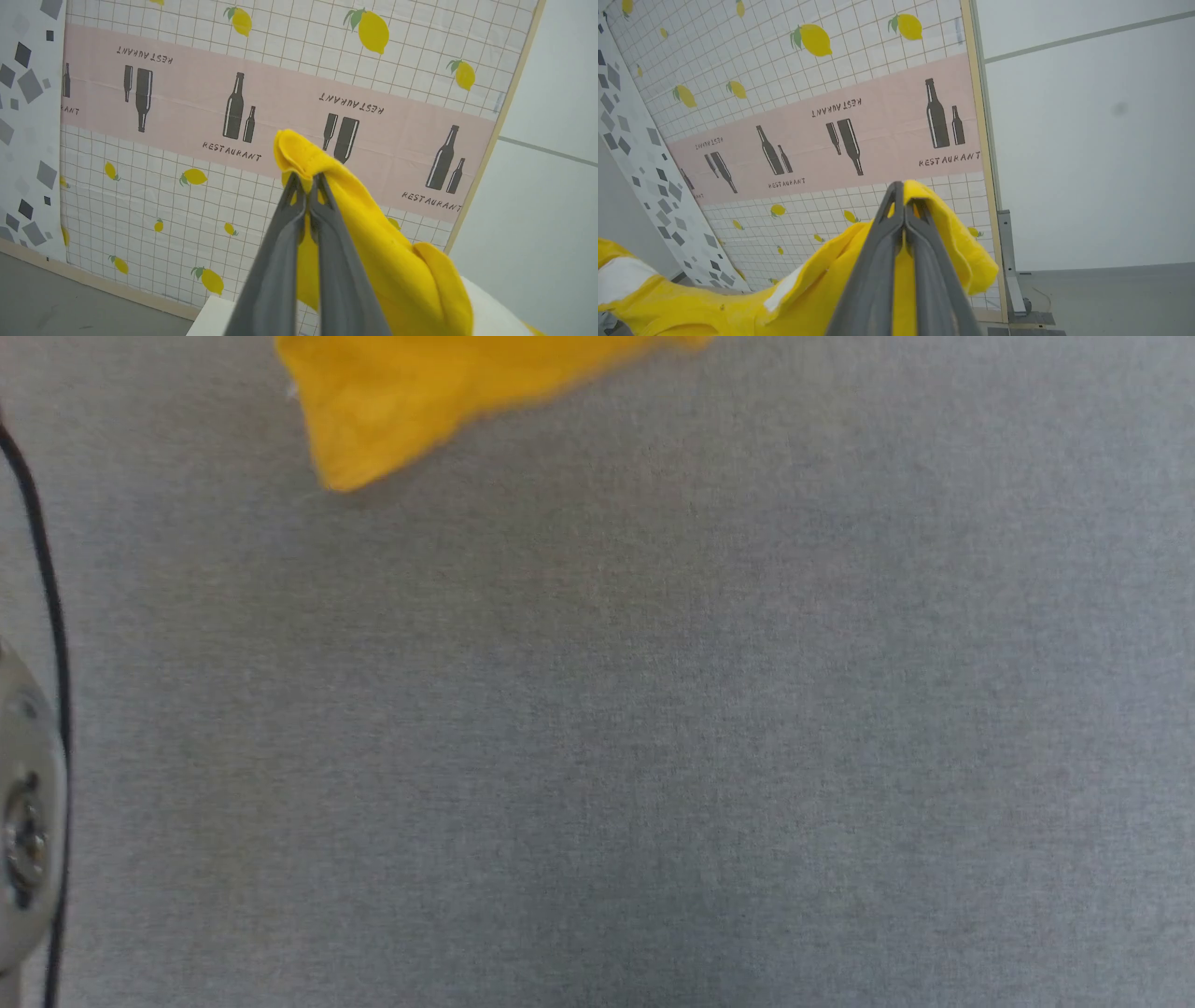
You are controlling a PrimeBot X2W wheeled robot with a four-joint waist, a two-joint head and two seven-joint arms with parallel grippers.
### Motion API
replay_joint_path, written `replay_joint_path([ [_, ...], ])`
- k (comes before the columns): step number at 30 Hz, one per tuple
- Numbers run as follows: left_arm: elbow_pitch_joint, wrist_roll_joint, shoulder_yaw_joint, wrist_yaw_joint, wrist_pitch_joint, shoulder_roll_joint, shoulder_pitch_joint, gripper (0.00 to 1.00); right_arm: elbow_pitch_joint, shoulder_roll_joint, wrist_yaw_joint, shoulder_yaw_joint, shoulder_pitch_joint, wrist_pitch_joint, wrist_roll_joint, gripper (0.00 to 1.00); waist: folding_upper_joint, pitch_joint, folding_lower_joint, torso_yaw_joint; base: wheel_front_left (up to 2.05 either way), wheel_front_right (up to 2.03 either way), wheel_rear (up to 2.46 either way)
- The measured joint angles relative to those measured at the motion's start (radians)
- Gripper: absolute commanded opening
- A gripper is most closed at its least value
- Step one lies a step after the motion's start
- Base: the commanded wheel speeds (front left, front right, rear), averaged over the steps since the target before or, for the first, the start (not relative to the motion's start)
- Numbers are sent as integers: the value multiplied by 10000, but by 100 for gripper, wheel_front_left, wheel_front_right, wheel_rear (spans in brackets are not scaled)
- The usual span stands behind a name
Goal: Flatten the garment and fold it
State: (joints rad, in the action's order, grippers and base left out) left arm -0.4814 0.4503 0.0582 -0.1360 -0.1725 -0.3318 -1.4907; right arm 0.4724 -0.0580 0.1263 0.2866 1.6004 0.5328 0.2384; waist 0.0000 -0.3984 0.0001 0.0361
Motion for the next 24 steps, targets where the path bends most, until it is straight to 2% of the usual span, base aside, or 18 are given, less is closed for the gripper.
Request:
replay_joint_path([
  [5,-313,-196,-107,-17,1208,-23,-1017,0,688,29,0,86,1118,-775,-489,0,0,-776,0,183,0,0,0],
  [14,-1317,286,-213,399,1743,247,-1165,0,1542,29,0,31,1266,-1124,-568,0,0,-1649,1,170,0,0,0],
  [20,-1987,545,-71,1043,1912,428,-105,0,1726,-267,0,-330,130,-1300,63,0,0,-1535,0,-106,0,0,0],
  [24,-2401,1064,-186,1469,2190,761,1036,0,1549,-483,0,-585,-1412,-1492,1164,0,0,-1067,0,-255,0,0,0],
])
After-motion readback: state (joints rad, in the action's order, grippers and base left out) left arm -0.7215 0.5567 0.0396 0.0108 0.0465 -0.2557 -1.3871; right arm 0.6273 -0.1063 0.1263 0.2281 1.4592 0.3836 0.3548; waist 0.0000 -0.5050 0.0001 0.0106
